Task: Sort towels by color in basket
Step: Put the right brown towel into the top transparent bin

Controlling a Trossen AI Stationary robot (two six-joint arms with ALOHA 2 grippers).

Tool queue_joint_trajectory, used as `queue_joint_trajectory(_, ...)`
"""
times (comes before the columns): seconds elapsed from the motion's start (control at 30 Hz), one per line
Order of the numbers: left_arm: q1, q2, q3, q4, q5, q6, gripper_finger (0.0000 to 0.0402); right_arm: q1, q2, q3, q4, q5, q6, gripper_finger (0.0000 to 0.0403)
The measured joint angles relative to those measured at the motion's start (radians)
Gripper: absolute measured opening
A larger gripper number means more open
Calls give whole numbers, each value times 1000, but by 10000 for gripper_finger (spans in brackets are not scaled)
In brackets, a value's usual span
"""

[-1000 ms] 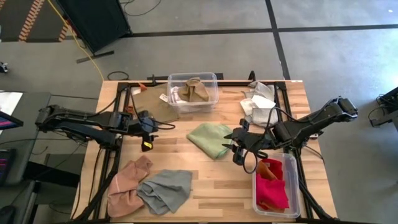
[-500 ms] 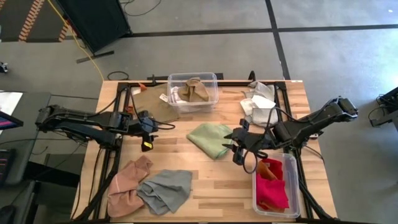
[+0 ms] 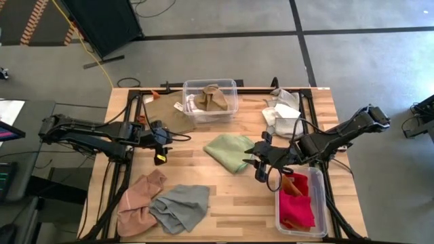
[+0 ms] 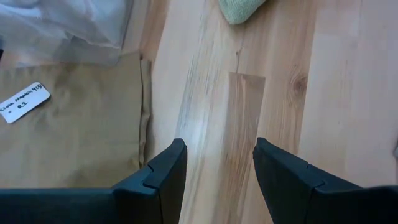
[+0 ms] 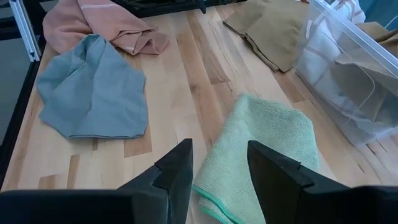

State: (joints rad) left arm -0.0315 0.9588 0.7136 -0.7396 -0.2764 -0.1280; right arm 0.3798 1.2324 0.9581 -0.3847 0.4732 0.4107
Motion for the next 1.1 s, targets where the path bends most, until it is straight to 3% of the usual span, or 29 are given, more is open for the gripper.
queue_joint_trajectory(1.1, 0, 0, 1, 54, 0, 37, 175, -1, 0, 0, -3, 0, 0, 179)
